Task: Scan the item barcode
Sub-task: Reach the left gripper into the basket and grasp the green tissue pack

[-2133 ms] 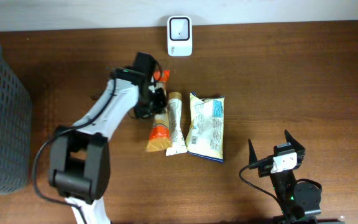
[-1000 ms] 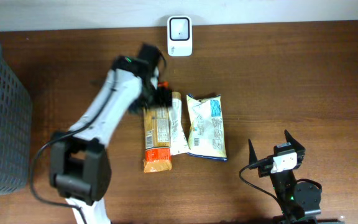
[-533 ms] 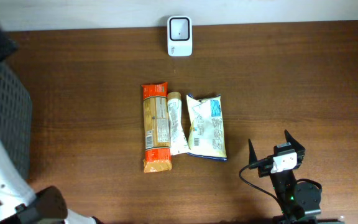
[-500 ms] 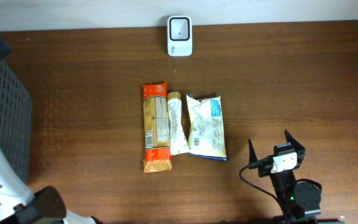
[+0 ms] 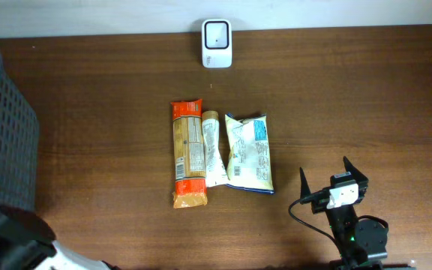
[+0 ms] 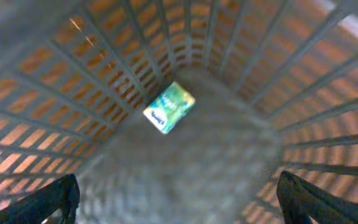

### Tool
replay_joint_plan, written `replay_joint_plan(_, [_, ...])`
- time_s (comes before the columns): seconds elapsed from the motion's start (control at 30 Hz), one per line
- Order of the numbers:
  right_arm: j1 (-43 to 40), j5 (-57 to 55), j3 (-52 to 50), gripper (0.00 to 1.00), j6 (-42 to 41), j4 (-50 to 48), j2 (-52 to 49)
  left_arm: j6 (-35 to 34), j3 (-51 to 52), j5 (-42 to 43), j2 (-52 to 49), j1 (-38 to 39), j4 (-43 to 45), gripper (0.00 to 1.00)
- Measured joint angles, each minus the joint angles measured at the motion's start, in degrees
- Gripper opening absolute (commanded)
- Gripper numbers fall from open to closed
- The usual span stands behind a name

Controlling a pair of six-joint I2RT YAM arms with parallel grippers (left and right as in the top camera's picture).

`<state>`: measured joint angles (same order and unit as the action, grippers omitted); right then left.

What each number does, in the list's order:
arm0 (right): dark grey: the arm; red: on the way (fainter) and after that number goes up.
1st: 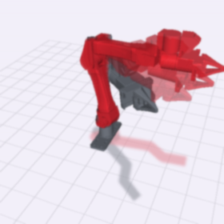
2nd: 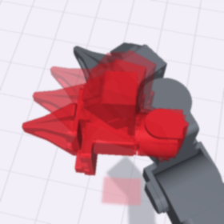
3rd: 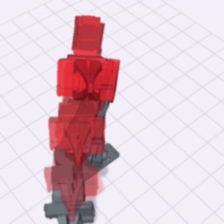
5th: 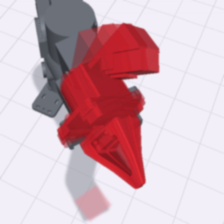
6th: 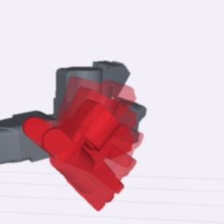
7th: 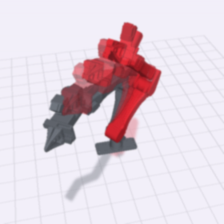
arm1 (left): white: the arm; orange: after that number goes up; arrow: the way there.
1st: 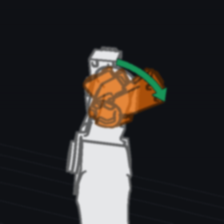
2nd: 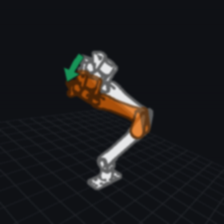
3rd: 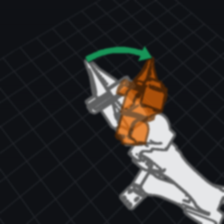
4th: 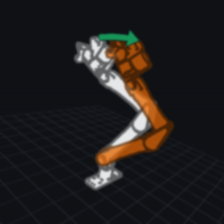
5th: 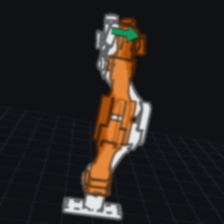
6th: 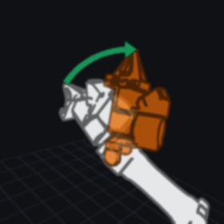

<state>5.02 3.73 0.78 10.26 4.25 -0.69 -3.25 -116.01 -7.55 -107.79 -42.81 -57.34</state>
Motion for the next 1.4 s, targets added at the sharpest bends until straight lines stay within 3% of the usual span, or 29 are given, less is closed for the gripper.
replay_joint_plan(0.33, [0.00,0.00,0.02,0.99,0.02,0.00,0.00,15.85,0.42,0.00,-9.44,-1.75,3.19,1.00])
replay_joint_plan(0.63, [0.00,0.00,0.02,0.99,0.02,0.00,0.00,23.91,0.44,0.04,-16.24,-1.75,7.52,0.96])
replay_joint_plan(1.2, [0.00,0.00,0.02,0.99,0.02,0.00,0.00,30.51,0.55,0.02,-23.69,-2.01,11.34,0.95])
replay_joint_plan(1.4, [0.00,0.00,0.02,0.99,0.02,0.00,0.00,34.18,0.55,0.00,-25.79,-2.34,12.17,0.89])
